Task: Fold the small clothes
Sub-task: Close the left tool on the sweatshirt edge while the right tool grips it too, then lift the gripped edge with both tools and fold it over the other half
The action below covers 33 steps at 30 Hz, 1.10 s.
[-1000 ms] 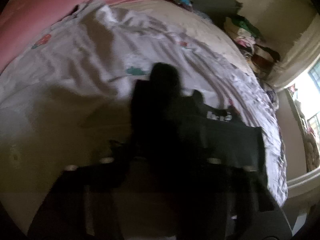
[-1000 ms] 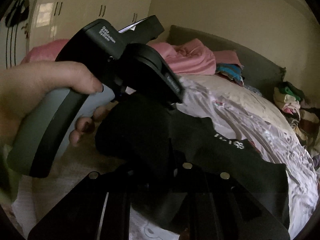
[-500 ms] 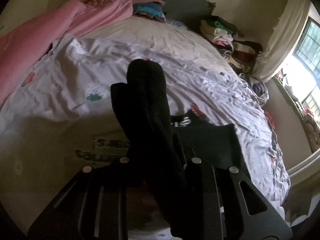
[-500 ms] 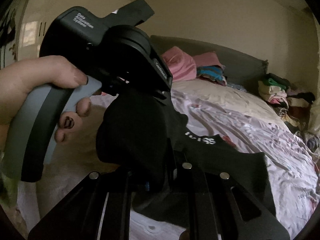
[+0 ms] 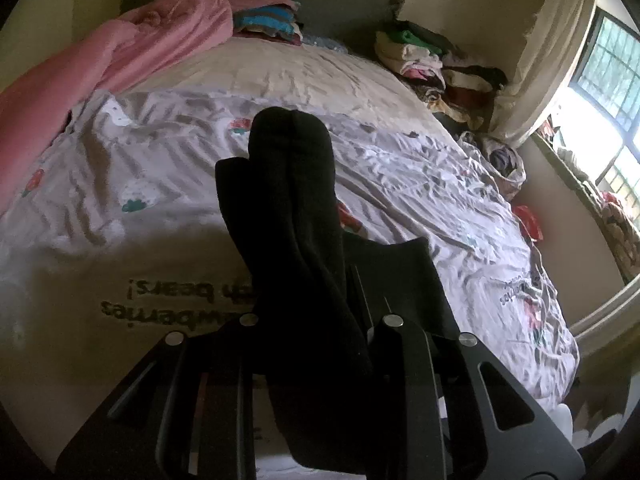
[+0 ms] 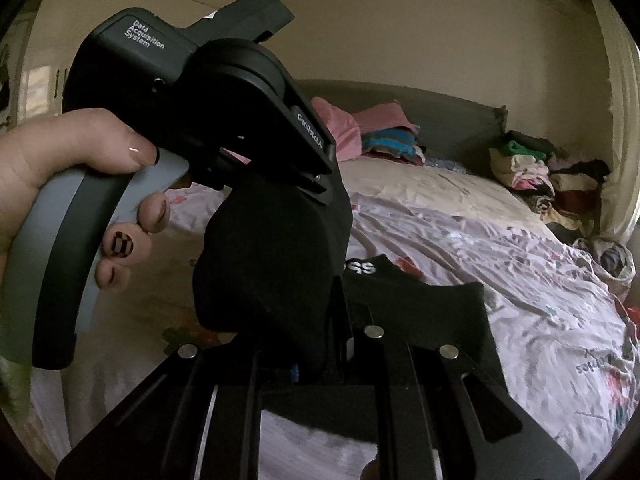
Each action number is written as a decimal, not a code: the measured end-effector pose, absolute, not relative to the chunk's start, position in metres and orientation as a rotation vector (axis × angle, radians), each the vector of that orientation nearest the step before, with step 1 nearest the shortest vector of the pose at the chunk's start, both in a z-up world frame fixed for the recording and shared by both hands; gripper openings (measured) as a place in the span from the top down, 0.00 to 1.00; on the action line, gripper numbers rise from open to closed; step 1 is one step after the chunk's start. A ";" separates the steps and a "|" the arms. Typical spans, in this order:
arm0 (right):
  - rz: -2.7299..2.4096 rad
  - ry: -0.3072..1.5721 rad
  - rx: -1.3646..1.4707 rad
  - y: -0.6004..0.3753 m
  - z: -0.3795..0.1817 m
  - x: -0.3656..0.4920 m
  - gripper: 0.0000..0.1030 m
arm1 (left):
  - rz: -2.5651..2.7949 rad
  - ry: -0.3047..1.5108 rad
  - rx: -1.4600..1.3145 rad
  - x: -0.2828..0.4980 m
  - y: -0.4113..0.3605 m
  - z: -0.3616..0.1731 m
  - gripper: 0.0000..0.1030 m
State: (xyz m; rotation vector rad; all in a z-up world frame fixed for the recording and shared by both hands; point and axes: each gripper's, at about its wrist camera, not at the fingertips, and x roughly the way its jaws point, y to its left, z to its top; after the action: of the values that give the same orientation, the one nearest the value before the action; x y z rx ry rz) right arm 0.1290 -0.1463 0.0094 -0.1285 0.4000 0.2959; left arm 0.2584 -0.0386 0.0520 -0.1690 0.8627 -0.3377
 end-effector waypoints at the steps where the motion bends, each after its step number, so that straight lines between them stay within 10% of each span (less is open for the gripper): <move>1: 0.292 0.404 -0.124 -0.150 0.008 0.129 0.89 | -0.339 0.868 -0.165 0.259 -0.044 0.051 0.84; 23: 0.271 0.552 0.056 -0.207 -0.034 0.149 0.88 | -0.355 0.978 -0.109 0.283 -0.112 0.007 0.70; 33: 0.327 0.659 0.283 -0.246 -0.060 0.161 0.87 | -0.420 1.051 -0.144 0.300 -0.144 -0.021 0.35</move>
State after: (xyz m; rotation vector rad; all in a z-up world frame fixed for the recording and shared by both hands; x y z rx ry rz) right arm 0.1613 -0.2465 -0.0601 0.2832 0.6590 0.3273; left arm 0.3001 -0.1442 -0.0207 -0.1442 1.0511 -0.4204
